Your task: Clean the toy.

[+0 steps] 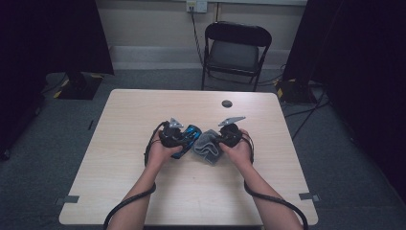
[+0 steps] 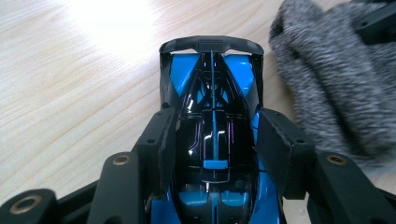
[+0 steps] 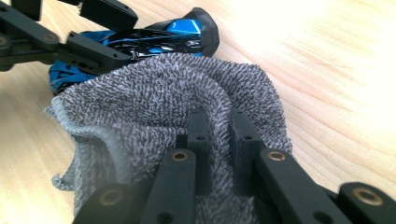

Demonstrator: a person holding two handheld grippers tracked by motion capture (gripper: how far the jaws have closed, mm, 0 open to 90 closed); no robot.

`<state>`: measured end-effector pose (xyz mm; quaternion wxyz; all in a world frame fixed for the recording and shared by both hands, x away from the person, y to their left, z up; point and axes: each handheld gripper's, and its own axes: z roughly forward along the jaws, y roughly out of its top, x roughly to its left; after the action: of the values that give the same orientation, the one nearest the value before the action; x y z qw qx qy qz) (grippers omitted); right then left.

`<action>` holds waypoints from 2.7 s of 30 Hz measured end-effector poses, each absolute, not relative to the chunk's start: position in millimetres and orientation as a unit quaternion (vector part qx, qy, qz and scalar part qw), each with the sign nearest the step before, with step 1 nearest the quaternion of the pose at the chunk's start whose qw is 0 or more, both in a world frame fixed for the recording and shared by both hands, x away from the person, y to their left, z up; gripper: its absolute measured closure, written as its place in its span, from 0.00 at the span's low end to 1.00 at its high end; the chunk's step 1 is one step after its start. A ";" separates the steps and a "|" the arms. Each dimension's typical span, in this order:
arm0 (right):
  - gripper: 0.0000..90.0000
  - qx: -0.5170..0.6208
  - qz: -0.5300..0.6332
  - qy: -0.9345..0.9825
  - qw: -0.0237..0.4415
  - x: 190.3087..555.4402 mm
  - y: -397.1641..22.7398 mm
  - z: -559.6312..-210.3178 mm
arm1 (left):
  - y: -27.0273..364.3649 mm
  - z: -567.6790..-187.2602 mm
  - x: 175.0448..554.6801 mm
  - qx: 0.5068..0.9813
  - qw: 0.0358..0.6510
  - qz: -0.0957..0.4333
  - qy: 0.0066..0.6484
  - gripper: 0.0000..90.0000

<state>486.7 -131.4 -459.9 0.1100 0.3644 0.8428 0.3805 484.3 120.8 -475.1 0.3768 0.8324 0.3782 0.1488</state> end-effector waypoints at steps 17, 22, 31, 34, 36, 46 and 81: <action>0.90 0.285 0.406 0.864 0.081 438.5 -116.6 -451.5 | 122.8 -475.1 484.3 0.832 0.378 0.148 0.378 0.57; 0.90 0.267 0.408 0.871 0.065 426.3 -102.5 -460.1 | 122.9 -474.7 483.1 0.832 0.376 0.150 0.380 0.57; 0.90 0.225 0.407 0.884 0.047 420.5 -69.6 -462.2 | 123.3 -474.9 481.8 0.831 0.378 0.149 0.381 0.57; 0.90 0.212 0.400 0.891 0.040 421.0 -52.2 -467.6 | 123.9 -474.8 481.3 0.831 0.377 0.149 0.381 0.57; 0.90 0.210 0.397 0.893 0.038 421.2 -48.4 -469.5 | 124.0 -475.0 481.2 0.831 0.378 0.150 0.381 0.57; 0.90 0.221 0.388 0.894 0.030 428.8 -41.8 -483.9 | 124.9 -475.9 479.2 0.828 0.383 0.153 0.380 0.57; 0.89 0.290 0.379 0.877 0.060 468.7 -85.9 -482.0 | 126.6 -475.6 478.0 0.831 0.378 0.155 0.377 0.57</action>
<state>468.7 -85.9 -482.0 0.0604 0.2898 0.8769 0.3788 478.0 126.6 -475.6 0.3777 0.8315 0.3769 0.1546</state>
